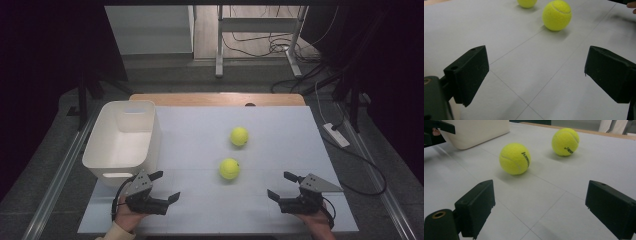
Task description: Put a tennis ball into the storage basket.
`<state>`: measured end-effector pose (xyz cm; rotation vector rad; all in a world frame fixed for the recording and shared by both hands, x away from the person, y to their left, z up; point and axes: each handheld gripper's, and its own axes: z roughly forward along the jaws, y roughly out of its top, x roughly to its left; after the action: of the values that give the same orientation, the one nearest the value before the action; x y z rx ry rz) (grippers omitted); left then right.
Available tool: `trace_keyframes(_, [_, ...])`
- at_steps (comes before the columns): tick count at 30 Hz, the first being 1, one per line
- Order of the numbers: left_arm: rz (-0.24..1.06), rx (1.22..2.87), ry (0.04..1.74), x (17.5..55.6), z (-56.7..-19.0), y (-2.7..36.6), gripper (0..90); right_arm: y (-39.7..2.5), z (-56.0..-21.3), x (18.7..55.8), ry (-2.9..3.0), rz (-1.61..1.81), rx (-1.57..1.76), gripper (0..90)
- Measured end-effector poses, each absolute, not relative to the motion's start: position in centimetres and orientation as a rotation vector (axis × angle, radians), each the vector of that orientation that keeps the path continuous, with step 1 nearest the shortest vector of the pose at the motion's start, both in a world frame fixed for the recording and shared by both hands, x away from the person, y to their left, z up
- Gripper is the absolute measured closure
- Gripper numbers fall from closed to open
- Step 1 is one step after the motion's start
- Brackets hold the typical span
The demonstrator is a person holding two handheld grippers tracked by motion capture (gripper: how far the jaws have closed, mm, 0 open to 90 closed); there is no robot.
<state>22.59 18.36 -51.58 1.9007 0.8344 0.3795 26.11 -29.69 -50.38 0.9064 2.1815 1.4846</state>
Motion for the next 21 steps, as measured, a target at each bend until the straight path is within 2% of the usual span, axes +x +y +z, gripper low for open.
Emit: trace_keyframes(21, [0.377, 1.872, 0.839, 22.26, -51.00, 18.20, 6.6, -29.36, -50.40, 26.26, 2.185, 1.472, 0.917, 9.2])
